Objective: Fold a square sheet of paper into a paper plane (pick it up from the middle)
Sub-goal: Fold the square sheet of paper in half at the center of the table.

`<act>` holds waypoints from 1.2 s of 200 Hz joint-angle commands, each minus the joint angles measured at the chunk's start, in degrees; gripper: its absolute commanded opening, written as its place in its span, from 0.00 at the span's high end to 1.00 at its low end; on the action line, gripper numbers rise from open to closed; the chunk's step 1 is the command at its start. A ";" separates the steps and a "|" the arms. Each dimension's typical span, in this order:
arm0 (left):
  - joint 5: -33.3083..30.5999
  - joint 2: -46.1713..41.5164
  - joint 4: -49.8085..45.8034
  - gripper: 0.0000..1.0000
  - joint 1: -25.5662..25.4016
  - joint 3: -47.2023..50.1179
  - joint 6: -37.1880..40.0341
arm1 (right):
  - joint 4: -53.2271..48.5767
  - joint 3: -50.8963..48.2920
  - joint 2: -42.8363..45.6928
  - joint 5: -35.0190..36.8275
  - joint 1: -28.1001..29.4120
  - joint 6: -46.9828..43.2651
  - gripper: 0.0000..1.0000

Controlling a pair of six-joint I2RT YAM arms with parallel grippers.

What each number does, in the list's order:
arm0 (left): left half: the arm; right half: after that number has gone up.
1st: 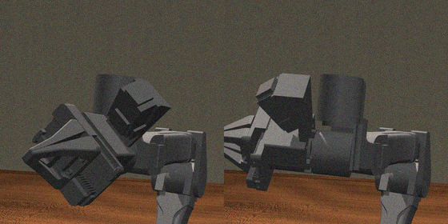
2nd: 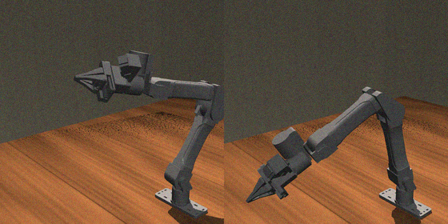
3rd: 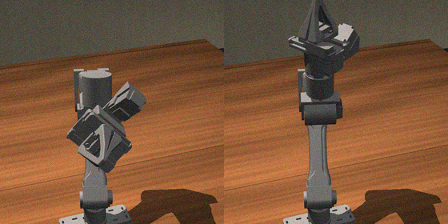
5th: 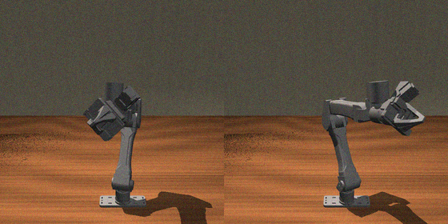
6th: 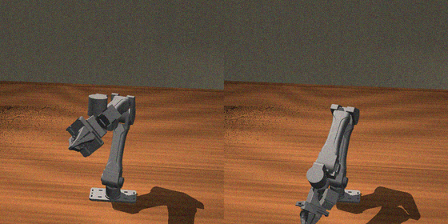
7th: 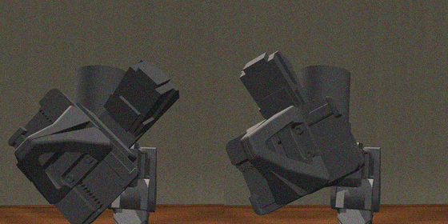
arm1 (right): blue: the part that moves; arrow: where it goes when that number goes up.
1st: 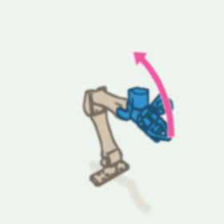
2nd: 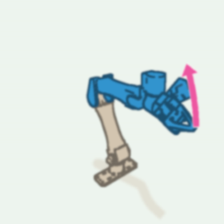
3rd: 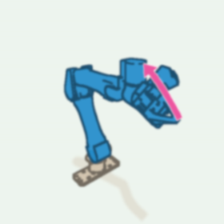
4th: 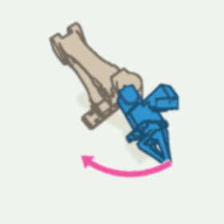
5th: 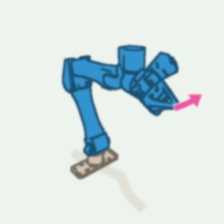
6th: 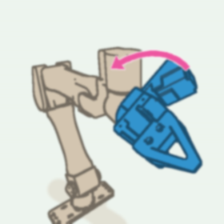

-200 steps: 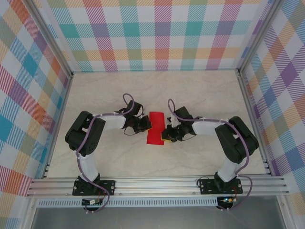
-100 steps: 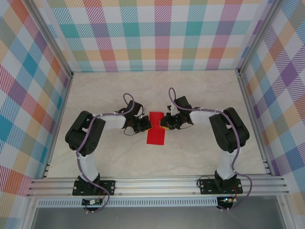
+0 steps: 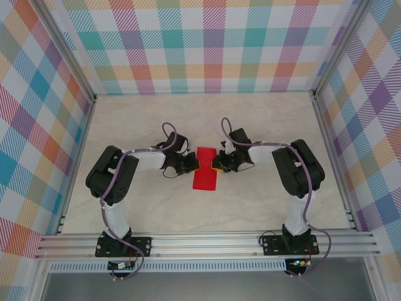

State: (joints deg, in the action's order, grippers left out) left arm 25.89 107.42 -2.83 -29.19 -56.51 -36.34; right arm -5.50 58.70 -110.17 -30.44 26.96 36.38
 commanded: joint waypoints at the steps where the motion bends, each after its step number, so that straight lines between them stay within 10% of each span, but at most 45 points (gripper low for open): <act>1: -3.82 4.29 -8.51 1.00 -0.87 2.36 1.41 | -0.38 1.21 2.41 -2.52 -1.18 -1.03 0.84; 240: -4.00 4.19 -8.99 1.00 -0.87 2.36 1.86 | -8.57 11.25 -5.20 -0.77 -2.07 -3.54 0.82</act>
State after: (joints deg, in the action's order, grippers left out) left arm 25.89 107.42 -2.90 -29.19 -56.51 -35.70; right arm -13.04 68.16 -112.81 -30.65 24.49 34.04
